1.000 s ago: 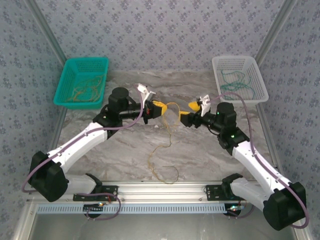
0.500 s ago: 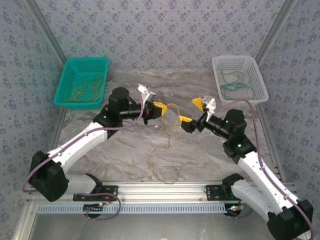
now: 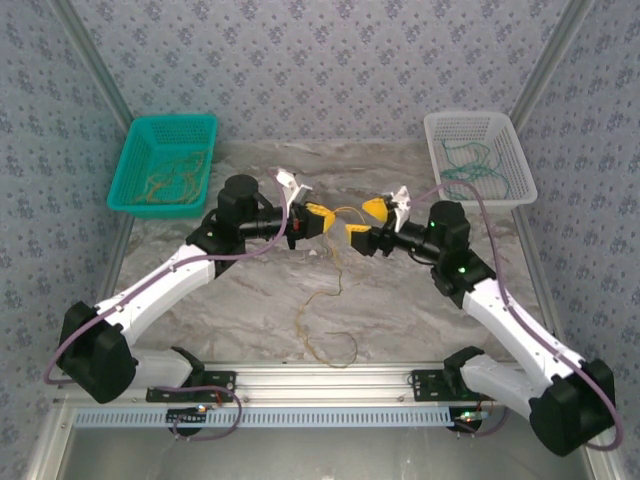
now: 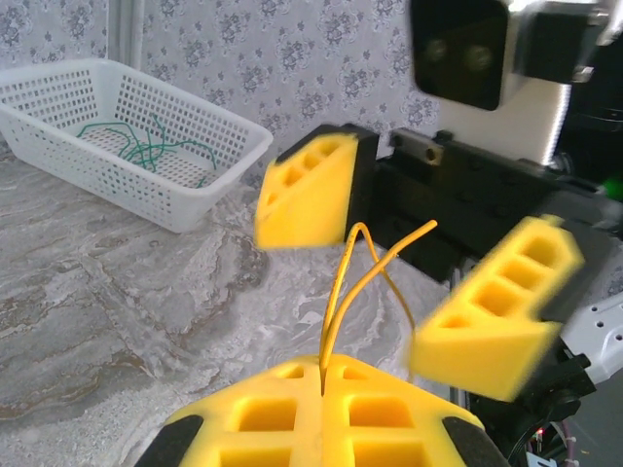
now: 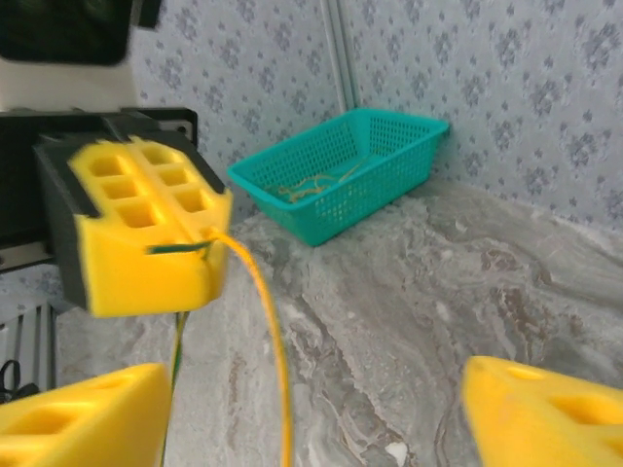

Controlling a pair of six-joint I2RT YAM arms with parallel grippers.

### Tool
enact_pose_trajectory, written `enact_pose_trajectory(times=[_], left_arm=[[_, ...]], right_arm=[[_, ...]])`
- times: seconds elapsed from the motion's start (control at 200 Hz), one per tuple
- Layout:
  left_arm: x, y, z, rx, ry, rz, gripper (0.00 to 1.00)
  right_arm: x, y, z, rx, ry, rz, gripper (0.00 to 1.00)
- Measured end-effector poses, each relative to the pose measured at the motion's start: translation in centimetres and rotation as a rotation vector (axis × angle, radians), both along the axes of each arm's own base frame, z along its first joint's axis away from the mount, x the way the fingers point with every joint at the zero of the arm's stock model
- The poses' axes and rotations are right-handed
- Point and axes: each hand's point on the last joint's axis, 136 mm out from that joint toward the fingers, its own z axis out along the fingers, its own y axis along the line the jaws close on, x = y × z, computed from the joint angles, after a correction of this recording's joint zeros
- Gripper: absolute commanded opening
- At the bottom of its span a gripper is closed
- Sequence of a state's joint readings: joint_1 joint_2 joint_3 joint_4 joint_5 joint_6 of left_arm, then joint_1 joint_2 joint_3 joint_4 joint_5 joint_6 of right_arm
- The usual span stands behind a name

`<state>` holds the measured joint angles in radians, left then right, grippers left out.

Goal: Untangle the cables

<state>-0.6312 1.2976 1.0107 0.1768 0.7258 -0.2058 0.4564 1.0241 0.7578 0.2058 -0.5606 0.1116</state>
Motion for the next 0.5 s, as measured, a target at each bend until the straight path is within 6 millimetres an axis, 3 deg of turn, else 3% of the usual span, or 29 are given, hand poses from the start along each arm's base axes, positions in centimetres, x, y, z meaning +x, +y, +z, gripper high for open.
enact_pose_trajectory(times=[0.065,0.115,0.175,0.225,0.255,0.33,0.385,0.5], left_arm=[[-0.1,-0.1,0.0,0.000,0.000,-0.003,0.01],[-0.2,-0.1,0.0,0.000,0.000,-0.005,0.07],[-0.2,-0.2,0.0,0.000,-0.002,-0.006,0.16],[-0.2,-0.2,-0.1,-0.002,0.003,-0.004,0.26],[-0.1,-0.2,-0.1,-0.002,-0.002,-0.002,0.28],[0.0,-0.1,-0.7,0.003,0.004,0.007,0.18],[0.0,0.0,-1.2,0.006,0.016,0.013,0.00],[0.1,0.1,-1.9,0.014,0.019,0.018,0.00]], right_arm=[[0.7,0.3,-0.5,-0.013,0.019,-0.011,0.16],[1.1,0.3,-0.7,-0.019,0.026,-0.029,0.08],[1.3,0.0,-0.8,-0.026,0.028,-0.049,0.00],[1.6,-0.2,-0.8,-0.025,0.033,-0.069,0.00],[1.7,-0.3,-0.7,-0.027,0.029,-0.076,0.00],[1.7,-0.6,-0.5,-0.026,0.024,-0.092,0.00],[1.5,-0.7,-0.2,-0.022,0.017,-0.096,0.00],[1.1,-0.9,0.5,-0.013,0.004,-0.095,0.00]])
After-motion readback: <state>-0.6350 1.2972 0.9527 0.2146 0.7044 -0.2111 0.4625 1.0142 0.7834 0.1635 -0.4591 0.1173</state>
